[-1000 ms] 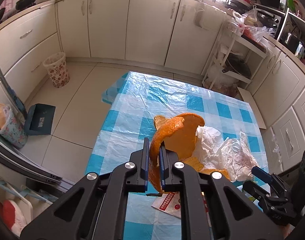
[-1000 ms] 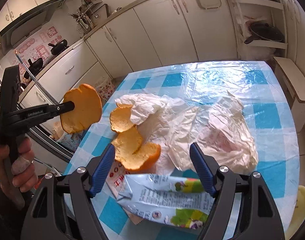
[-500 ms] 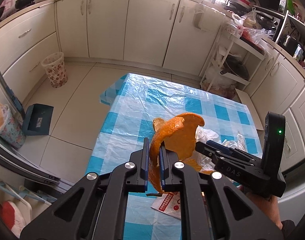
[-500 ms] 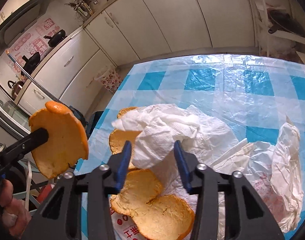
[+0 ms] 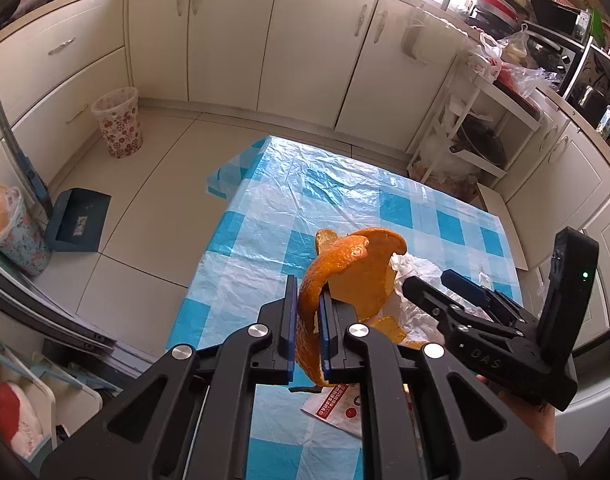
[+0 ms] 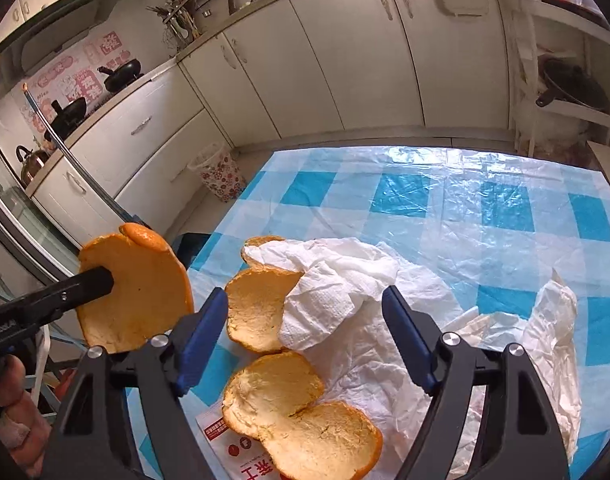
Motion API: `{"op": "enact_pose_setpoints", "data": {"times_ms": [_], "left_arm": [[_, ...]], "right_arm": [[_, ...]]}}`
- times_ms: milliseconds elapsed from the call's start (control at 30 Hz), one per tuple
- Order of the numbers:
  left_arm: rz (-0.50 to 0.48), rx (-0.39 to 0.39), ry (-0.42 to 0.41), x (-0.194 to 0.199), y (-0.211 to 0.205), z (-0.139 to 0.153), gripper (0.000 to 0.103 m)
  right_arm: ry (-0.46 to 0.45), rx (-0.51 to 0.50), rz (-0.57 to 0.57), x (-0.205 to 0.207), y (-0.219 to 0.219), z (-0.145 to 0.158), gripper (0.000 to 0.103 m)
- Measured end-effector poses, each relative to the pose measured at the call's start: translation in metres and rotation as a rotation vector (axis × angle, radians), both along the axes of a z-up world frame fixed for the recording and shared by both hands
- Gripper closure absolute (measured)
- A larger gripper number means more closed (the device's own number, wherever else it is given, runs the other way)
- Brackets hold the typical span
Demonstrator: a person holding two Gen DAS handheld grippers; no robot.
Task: Collect trash
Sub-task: 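Grasp the white plastic bag with the right gripper while the left gripper holds the peel, then carry the peel and white bag to the yellow bucket and release both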
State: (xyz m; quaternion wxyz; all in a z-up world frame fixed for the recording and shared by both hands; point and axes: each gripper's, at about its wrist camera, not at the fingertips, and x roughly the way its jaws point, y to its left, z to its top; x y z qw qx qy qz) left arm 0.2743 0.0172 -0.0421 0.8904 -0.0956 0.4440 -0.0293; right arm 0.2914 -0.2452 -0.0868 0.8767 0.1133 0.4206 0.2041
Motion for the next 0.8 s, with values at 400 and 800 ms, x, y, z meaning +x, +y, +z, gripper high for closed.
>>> {"op": "enact_pose_setpoints", "data": {"times_ms": [400, 800], "left_arm": [[0.004, 0.009, -0.003, 0.003, -0.002, 0.001, 0.094], [-0.026, 0.009, -0.019, -0.005, -0.011, 0.005, 0.094]], "right_arm": [[0.081, 0.087, -0.029, 0.014, -0.023, -0.011, 0.097], [-0.012, 0.253, -0.009, -0.032, -0.065, 0.037, 0.097]]}}
